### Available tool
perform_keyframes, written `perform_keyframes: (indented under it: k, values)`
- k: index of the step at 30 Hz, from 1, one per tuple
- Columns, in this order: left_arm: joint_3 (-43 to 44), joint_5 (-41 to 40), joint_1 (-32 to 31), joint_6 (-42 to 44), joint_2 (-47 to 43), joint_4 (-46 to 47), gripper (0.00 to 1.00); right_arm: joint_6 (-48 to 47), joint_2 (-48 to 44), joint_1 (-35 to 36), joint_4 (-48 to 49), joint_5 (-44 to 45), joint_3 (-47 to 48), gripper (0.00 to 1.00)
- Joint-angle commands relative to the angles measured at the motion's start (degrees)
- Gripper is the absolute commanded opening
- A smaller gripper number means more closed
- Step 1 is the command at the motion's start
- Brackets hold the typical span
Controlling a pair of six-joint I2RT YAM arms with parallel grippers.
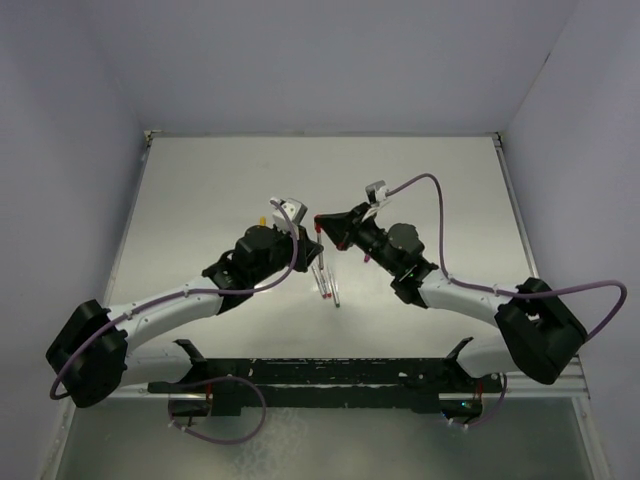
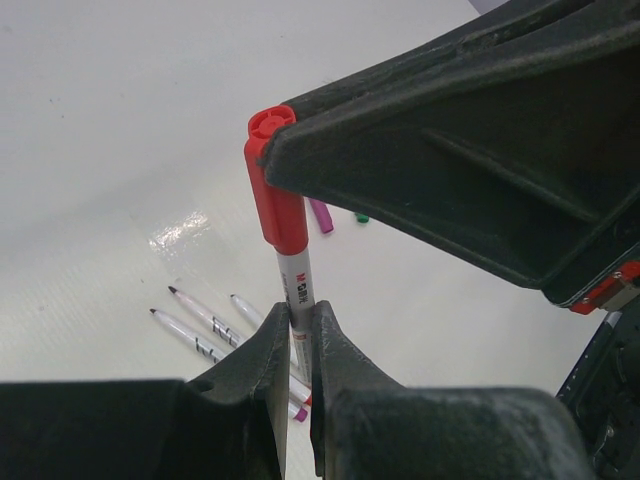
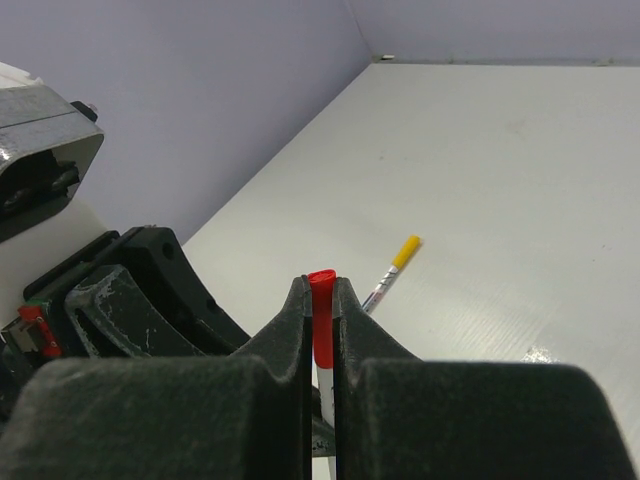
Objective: Insert the pens into the pen caps
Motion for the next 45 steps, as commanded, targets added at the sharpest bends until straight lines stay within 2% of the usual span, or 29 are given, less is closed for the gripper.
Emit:
perform_keyframes:
  k: [1, 10, 15, 19, 24, 30, 38, 45]
  values:
    - [7.22, -5.42, 2.06, 0.60, -5.18, 23.01, 0.00, -1.56, 2.77, 3.03, -18.89, -6.83, -2.40, 0.00]
    - [1.94, -7.36, 2.07, -1.67, -9.20, 13.61, 0.00, -4.38, -0.46, 3.01, -21.43, 1.51, 2.94, 0.00]
    - [0.43, -8.94, 2.06, -3.94, -8.77, 3.25, 0.00, -5.08, -4.32, 3.00, -20.43, 5.83, 5.03, 0.24]
    - [1.03, -10.35, 2.17, -5.71, -5.67, -4.50, 0.00, -6.52, -9.37, 3.00, -19.33, 11.26, 5.63, 0.34]
    - [5.44, -11.63, 3.18, -6.90, 1.36, -12.63, 0.00, -8.60, -16.61, 3.01, -20.42, 17.57, 4.88, 0.37]
    - [12.37, -13.52, 6.36, -7.82, 11.39, -19.43, 0.00, -9.82, -21.26, 3.01, -26.81, 23.03, 3.72, 0.37]
    - [22.74, -16.07, 11.22, -8.41, 23.81, -28.86, 0.00, -8.50, -22.69, 3.01, -32.36, 26.60, 1.38, 0.37]
    - [26.37, -15.35, 14.01, -9.92, 30.59, -31.95, 0.00, -8.06, -22.31, 3.03, -33.22, 27.87, -0.02, 0.38]
